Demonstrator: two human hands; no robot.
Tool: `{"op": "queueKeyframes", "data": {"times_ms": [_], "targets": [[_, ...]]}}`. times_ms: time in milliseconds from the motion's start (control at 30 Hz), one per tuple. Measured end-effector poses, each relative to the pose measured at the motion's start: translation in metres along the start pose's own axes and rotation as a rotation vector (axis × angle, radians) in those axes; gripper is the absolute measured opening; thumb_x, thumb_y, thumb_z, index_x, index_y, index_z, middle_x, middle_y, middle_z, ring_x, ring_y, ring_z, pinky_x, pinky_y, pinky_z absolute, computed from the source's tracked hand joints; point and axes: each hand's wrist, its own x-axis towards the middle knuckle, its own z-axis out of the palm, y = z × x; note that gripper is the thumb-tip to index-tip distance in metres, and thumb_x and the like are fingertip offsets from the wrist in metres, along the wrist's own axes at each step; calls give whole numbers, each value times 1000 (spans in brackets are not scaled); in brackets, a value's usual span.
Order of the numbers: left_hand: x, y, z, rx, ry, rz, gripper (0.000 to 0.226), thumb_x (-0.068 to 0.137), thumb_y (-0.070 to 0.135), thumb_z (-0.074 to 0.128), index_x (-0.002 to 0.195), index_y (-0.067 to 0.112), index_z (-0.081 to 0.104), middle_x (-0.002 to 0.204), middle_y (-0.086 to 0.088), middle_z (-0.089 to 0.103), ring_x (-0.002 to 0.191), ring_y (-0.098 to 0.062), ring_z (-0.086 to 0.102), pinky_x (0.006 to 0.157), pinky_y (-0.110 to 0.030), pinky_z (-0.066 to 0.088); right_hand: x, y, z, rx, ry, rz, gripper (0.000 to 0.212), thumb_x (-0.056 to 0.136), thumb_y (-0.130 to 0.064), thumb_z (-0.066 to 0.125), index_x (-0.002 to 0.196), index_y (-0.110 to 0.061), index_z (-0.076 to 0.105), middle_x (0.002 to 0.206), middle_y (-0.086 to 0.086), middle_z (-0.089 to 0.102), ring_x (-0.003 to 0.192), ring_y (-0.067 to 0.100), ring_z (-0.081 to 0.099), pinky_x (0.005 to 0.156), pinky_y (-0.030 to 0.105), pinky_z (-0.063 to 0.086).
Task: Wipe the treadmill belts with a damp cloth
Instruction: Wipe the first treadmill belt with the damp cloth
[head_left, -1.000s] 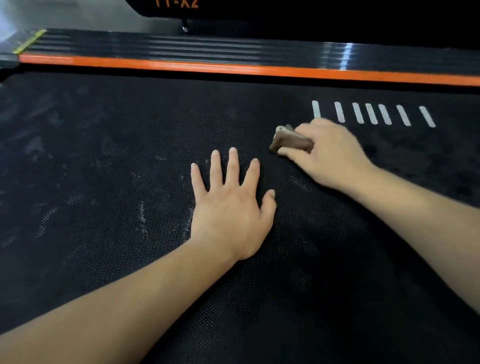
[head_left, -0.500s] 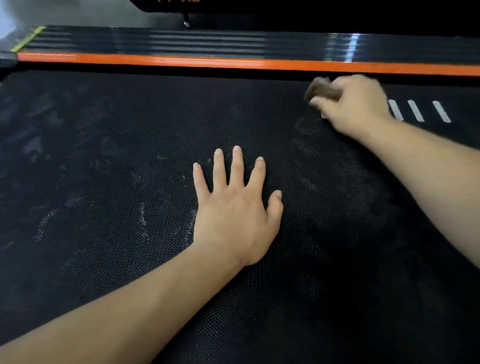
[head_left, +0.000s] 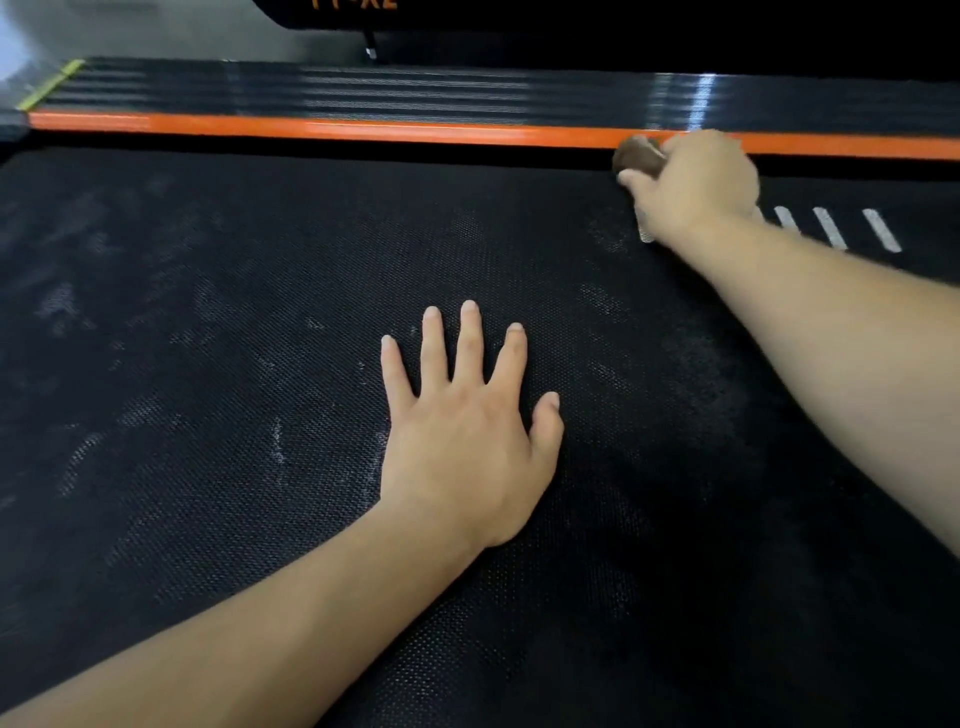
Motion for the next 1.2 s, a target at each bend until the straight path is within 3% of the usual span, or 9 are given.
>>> {"op": "queueKeyframes", "data": {"times_ms": [167, 333, 400, 533, 700, 900, 1067, 1200], "targets": [[-1, 0, -1, 5, -1, -2, 73, 100, 63, 7, 164, 30, 8, 174, -8, -2, 158, -36, -12, 124, -63, -7, -20, -24, 10, 125, -135, -257, 42, 90, -59, 63, 79, -19, 64, 74, -3, 58, 77, 23, 55, 65, 32, 35], [0, 0, -1, 0, 5, 1, 72, 100, 63, 8, 164, 30, 8, 174, -9, -2, 158, -36, -13, 124, -63, -7, 15, 3, -1, -21, -7, 46, 44, 90, -59, 64, 102, -17, 70, 100, 8, 70, 95, 32, 65, 74, 37, 47], [0, -1, 0, -6, 2, 0, 72, 100, 63, 7, 164, 30, 8, 174, -9, -3, 158, -36, -13, 124, -63, -7, 7, 2, 3, 11, 9, 12, 41, 90, -57, 64, 96, -17, 68, 96, 8, 69, 92, 32, 64, 74, 36, 48], [0, -2, 1, -12, 8, 2, 72, 100, 63, 8, 164, 29, 10, 174, -9, -1, 158, -36, -12, 124, -63, -6, -16, 14, -3, 103, -133, -189, 40, 90, -56, 64, 78, -18, 63, 74, -3, 60, 76, 23, 56, 66, 32, 37], [1, -1, 3, -9, 16, -3, 72, 100, 63, 9, 164, 29, 13, 174, -9, 2, 159, -36, -9, 124, -63, -5, 6, 48, -20, 99, -41, 115, 39, 86, -57, 66, 87, -18, 66, 85, 5, 64, 90, 33, 66, 71, 32, 41], [0, 1, 1, -7, 1, -17, 74, 98, 64, 6, 164, 31, 10, 174, -8, -1, 159, -35, -11, 124, -63, -5, -35, 39, -18, 95, -178, -261, 42, 89, -58, 63, 78, -18, 60, 79, 1, 61, 78, 25, 55, 68, 36, 42], [1, 0, 2, -8, 7, -15, 72, 100, 64, 9, 164, 30, 11, 174, -8, 1, 159, -35, -10, 124, -63, -4, -9, 52, -27, 46, -68, 5, 42, 89, -58, 63, 87, -17, 65, 88, 5, 63, 92, 34, 63, 73, 35, 43], [1, 0, 2, -3, -1, -15, 72, 100, 64, 9, 164, 31, 10, 174, -9, 0, 158, -35, -11, 124, -63, -5, -50, 37, -26, 84, -144, -193, 40, 90, -56, 62, 78, -18, 60, 81, 3, 62, 85, 30, 59, 73, 37, 41]]}}
